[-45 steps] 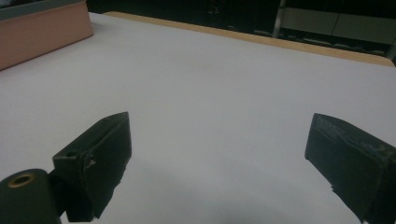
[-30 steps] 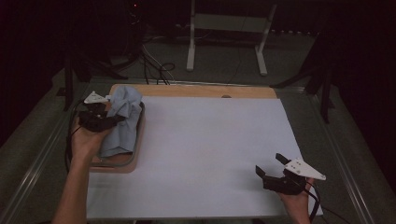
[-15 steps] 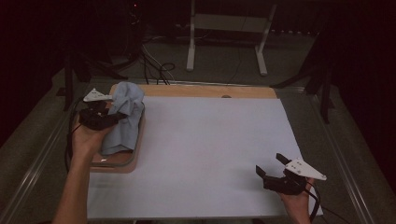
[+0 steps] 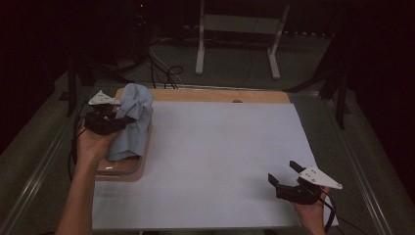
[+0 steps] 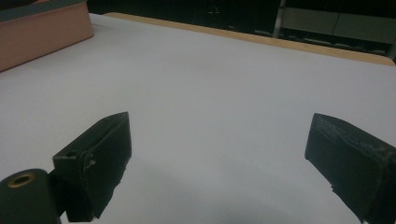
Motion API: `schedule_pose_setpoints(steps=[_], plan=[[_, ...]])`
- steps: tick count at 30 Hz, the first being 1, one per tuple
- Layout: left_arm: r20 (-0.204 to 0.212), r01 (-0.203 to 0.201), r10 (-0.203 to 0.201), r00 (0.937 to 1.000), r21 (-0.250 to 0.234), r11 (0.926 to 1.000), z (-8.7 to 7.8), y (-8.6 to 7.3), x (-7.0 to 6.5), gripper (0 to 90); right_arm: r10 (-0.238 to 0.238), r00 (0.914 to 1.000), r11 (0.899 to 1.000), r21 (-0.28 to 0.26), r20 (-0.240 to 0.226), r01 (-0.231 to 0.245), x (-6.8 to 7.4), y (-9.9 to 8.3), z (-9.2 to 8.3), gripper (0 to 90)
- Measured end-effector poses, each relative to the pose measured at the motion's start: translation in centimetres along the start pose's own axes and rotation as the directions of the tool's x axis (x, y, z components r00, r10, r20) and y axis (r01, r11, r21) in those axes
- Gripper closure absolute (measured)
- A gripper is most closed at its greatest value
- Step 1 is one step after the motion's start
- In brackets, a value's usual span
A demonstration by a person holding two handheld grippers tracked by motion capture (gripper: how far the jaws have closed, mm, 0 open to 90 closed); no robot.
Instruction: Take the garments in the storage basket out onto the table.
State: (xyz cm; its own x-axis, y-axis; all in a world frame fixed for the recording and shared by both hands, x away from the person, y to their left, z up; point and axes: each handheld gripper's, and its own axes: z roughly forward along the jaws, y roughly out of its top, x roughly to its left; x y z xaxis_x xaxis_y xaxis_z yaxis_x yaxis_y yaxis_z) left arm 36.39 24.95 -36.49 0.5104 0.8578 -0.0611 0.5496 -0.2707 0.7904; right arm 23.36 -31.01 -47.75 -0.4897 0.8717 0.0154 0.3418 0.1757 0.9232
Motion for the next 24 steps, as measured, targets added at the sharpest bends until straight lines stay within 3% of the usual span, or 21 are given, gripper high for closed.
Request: schedule_pose_setpoints(steps=[24], plan=[[0.06, -0.015, 0.017, 0.998, -0.022, 0.9996, 1.1, 1.2, -1.7, 71.1, -0.003, 1.0, 1.0, 0.004, -0.003, 0.003, 0.1, 0.0, 0.1, 7.3]])
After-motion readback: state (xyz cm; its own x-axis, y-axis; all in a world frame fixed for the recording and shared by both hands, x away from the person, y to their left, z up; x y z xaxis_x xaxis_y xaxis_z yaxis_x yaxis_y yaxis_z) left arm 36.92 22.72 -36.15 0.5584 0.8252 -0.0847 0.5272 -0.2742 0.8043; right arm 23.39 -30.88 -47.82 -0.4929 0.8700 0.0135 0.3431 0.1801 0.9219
